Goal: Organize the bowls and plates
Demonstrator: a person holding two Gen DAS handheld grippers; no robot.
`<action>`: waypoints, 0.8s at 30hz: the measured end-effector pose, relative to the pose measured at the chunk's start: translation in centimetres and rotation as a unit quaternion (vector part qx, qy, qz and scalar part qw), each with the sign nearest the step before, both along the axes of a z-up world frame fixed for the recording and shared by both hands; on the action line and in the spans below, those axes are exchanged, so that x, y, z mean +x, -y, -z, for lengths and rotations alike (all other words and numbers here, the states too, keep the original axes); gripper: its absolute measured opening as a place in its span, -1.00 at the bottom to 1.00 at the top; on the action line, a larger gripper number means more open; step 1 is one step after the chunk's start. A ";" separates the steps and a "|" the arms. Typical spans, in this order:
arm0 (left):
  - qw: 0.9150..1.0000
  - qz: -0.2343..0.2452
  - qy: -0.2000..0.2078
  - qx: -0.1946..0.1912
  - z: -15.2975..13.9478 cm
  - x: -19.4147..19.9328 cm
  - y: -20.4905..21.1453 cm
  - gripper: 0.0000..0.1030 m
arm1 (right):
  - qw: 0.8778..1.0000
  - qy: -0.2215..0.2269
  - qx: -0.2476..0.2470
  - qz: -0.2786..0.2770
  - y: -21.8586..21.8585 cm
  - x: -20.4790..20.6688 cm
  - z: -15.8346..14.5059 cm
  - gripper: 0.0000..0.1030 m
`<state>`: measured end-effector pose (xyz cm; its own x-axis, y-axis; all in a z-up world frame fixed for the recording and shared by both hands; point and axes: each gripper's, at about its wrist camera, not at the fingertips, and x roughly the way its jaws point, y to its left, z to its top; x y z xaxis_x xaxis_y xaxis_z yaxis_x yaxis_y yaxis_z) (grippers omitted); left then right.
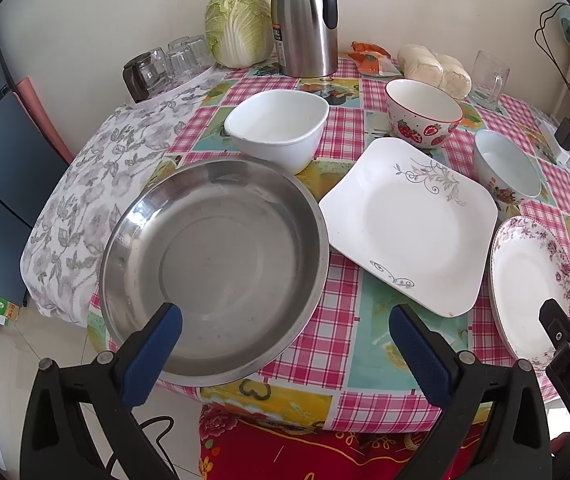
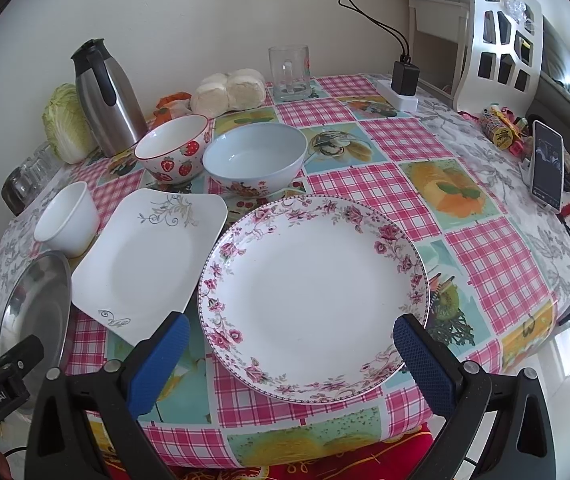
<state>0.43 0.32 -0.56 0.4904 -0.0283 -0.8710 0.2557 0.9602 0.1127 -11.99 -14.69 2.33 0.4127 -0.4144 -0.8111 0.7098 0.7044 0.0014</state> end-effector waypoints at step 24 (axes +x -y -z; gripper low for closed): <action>1.000 0.001 0.000 -0.001 0.1 0.0 0.0 1.00 | 1.000 -0.003 -0.002 0.002 0.1 -0.3 0.4 1.00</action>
